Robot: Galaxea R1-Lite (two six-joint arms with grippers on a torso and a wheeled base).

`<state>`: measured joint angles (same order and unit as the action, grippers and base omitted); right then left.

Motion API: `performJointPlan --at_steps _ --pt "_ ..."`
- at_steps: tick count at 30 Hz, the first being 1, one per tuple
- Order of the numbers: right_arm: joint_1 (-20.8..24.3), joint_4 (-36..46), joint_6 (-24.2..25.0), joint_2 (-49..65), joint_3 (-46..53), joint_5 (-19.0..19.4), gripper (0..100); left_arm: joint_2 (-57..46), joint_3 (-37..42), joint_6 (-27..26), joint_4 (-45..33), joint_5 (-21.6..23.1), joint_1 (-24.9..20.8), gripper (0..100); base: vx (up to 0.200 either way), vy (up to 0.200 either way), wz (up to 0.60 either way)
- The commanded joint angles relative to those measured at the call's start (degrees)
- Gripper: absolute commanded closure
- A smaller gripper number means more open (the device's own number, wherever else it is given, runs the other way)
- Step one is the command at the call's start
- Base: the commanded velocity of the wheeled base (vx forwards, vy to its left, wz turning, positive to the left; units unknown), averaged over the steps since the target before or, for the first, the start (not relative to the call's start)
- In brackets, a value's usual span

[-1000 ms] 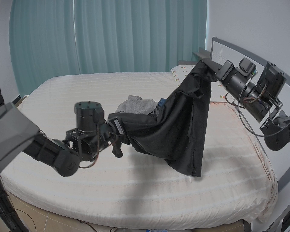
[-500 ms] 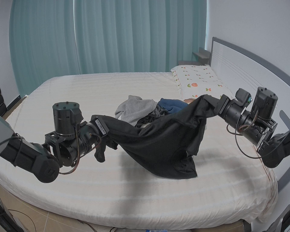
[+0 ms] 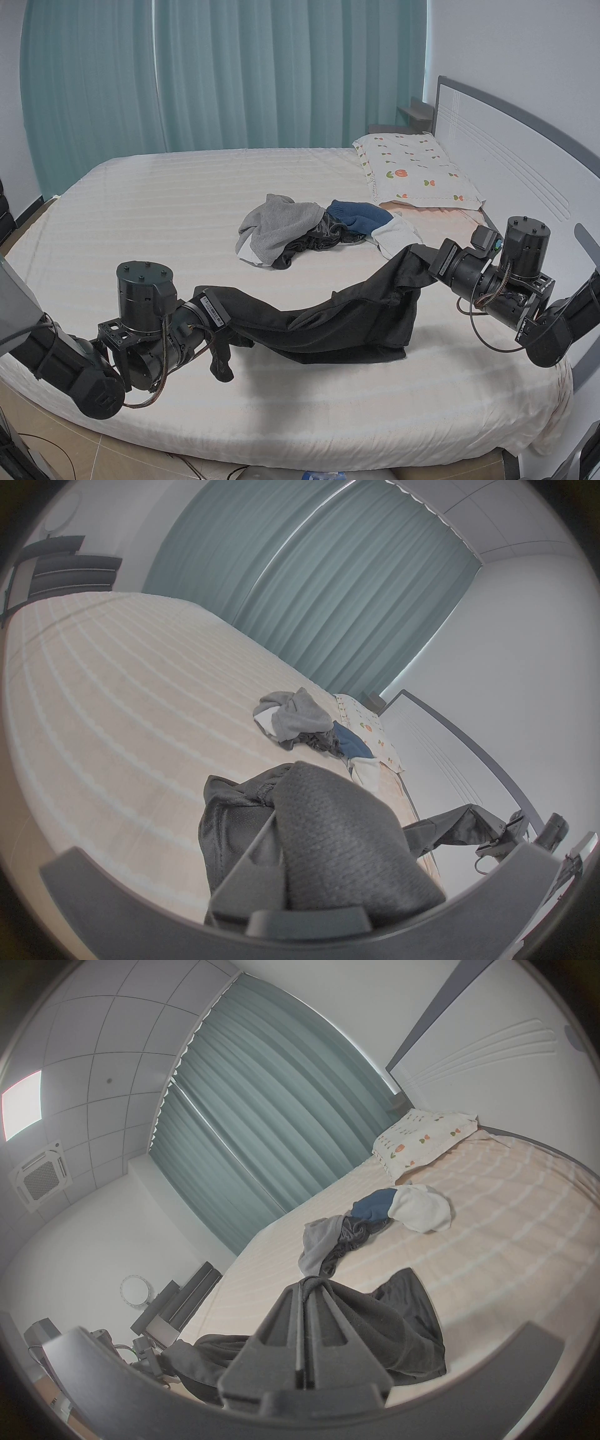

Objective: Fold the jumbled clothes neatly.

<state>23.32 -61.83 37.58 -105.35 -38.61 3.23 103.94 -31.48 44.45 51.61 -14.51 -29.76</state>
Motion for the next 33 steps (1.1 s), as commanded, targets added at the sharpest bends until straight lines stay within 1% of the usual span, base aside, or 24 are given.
performJointPlan --at_steps 1,5,13,16,21,29,33 --pt "-0.21 -0.04 0.03 -1.44 0.38 -0.07 100 0.48 0.71 0.11 0.06 -0.08 -0.21 100 0.000 0.000 0.00" --pt "-0.03 -0.48 0.03 -1.61 0.99 -0.07 100 1.62 -0.08 0.29 0.86 -0.26 -0.13 100 0.000 0.000 0.00" --pt "-0.03 -5.14 -0.05 -1.44 3.28 -0.33 100 4.70 0.19 1.61 6.74 -0.61 0.14 100 0.000 0.000 0.00" --pt "0.15 -6.28 -0.14 -1.44 3.89 -1.12 100 4.52 0.19 1.70 7.01 -0.70 0.31 100 0.000 0.200 0.00" --pt "0.41 -7.69 -0.14 -1.52 3.80 -2.62 100 3.99 -0.08 1.70 7.01 -0.61 2.16 100 0.000 0.200 0.00" --pt "0.76 -8.04 -0.14 -2.49 3.80 -3.49 100 3.20 0.36 1.70 7.01 -0.79 3.04 100 0.000 0.200 0.00" --pt "0.76 -9.36 0.12 -2.93 4.07 -3.23 100 2.41 0.71 1.70 7.01 -0.87 3.21 100 0.000 0.200 0.00"
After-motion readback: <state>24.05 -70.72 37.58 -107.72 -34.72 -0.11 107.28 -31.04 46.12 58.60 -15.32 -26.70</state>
